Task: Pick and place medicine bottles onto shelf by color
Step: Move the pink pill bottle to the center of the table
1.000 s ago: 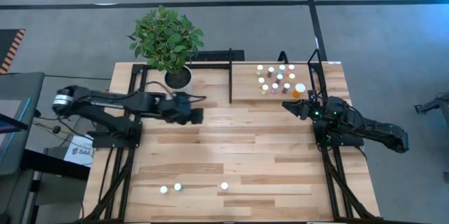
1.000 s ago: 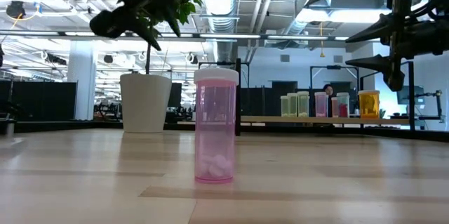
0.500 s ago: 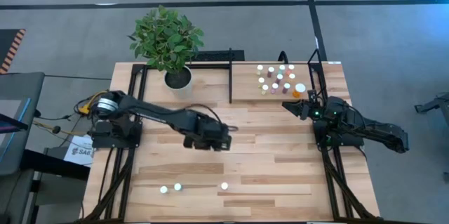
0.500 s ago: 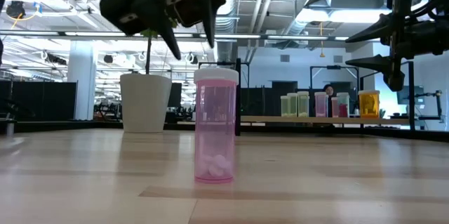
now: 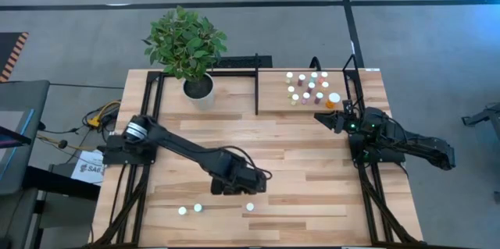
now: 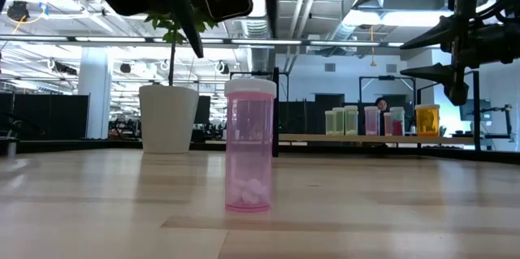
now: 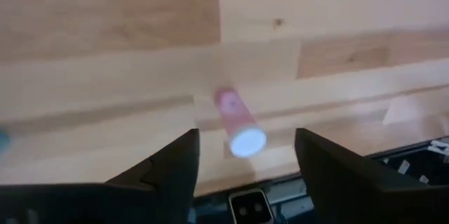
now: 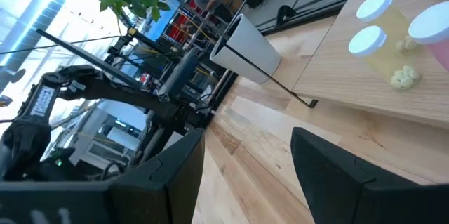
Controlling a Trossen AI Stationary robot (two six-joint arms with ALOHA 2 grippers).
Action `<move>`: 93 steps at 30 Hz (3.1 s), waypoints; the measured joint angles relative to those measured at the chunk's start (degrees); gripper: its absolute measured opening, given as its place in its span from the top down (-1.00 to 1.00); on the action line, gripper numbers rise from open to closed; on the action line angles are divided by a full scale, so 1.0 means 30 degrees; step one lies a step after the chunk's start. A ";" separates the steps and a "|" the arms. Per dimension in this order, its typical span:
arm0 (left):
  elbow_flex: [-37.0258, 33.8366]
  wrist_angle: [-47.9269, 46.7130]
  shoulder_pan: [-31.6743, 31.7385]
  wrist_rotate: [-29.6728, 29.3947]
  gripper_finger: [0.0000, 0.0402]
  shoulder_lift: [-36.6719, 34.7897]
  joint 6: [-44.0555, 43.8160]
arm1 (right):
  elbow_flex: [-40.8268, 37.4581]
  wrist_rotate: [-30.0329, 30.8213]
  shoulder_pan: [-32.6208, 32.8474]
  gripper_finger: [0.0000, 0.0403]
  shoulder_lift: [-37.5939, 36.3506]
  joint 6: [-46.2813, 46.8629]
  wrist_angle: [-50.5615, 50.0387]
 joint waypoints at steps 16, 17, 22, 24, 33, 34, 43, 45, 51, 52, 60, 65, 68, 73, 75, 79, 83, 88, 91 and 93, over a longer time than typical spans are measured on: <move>0.1256 0.1009 -0.0428 0.2774 -0.97 0.2598 -0.1939 | 0.0000 0.0000 0.0002 -0.16 0.0000 0.0000 0.0000; 0.1256 0.1323 -0.0428 0.2931 -0.96 0.2726 -0.2026 | 0.0000 0.0000 0.0002 -0.16 -0.0002 0.0000 0.0000; 0.1295 0.1800 -0.0443 0.3020 -0.78 0.3029 -0.2695 | 0.0000 0.0000 0.0002 -0.16 0.0036 0.0000 0.0077; 0.1229 0.1711 -0.0471 0.3078 -0.69 0.3245 -0.2712 | 0.0000 0.0000 0.0002 -0.16 0.0041 0.0000 0.0107; 0.1154 0.2272 -0.0487 0.4242 -0.28 0.4078 -0.2736 | 0.0000 0.0000 0.0002 -0.16 0.0086 0.0000 0.0096; 0.1155 0.2327 -0.0487 0.4237 -0.24 0.4078 -0.2736 | 0.0000 0.0000 0.0002 -0.16 0.0082 0.0000 0.0066; 0.1183 0.2106 -0.0472 0.3569 0.14 0.4049 -0.2424 | 0.0000 0.0000 0.0002 -0.16 0.0066 0.0000 0.0117; 0.1183 0.1975 -0.0472 0.3430 0.22 0.4049 -0.2220 | 0.0000 0.0000 0.0002 -0.16 0.0066 0.0000 0.0117; 0.1183 0.1831 -0.0472 0.3236 0.42 0.4049 -0.2052 | 0.0000 0.0000 0.0002 -0.16 0.0066 0.0000 0.0117; 0.1183 0.1809 -0.0472 0.3240 0.45 0.4049 -0.2051 | 0.0000 0.0000 0.0002 -0.16 0.0066 0.0000 0.0117; 0.1183 0.1909 -0.0462 0.3487 0.55 0.4042 -0.1413 | 0.0000 0.0000 0.0002 -0.16 0.0066 0.0000 0.0117; 0.1183 0.2038 -0.0313 0.3692 0.51 0.4042 -0.1169 | 0.0000 0.0000 0.0002 -0.16 0.0066 0.0000 0.0117; 0.1183 0.2038 0.0015 0.4367 0.51 0.4042 -0.0689 | 0.0000 0.0000 0.0002 -0.16 0.0066 0.0000 0.0117; 0.1230 0.1966 0.0873 0.5443 0.52 0.4034 0.0818 | 0.0000 0.0000 0.0002 -0.16 0.0066 0.0000 0.0117; 0.1566 0.1409 0.1259 0.5704 0.52 0.4034 0.1474 | 0.0000 0.0000 0.0002 -0.16 0.0066 0.0000 0.0117; 0.2764 -0.0866 0.2091 0.5531 0.52 0.4020 0.2980 | 0.0000 0.0000 0.0002 -0.16 0.0066 0.0000 0.0117; 0.4431 -0.4192 0.3084 0.4483 0.52 0.4005 0.4967 | 0.0000 0.0000 0.0002 -0.16 0.0066 0.0000 0.0117; 0.5950 -0.6742 0.4469 0.2972 0.52 0.3991 0.7922 | 0.0000 0.0000 0.0002 -0.16 0.0066 0.0000 0.0117; 0.6397 -0.6959 0.5244 0.2197 0.52 0.3991 1.0382 | 0.0000 0.0000 0.0002 -0.16 0.0066 0.0000 0.0117; 0.6594 -0.6953 0.5721 0.1565 0.52 0.3991 1.1928 | 0.0000 0.0000 0.0002 -0.16 0.0066 0.0000 0.0117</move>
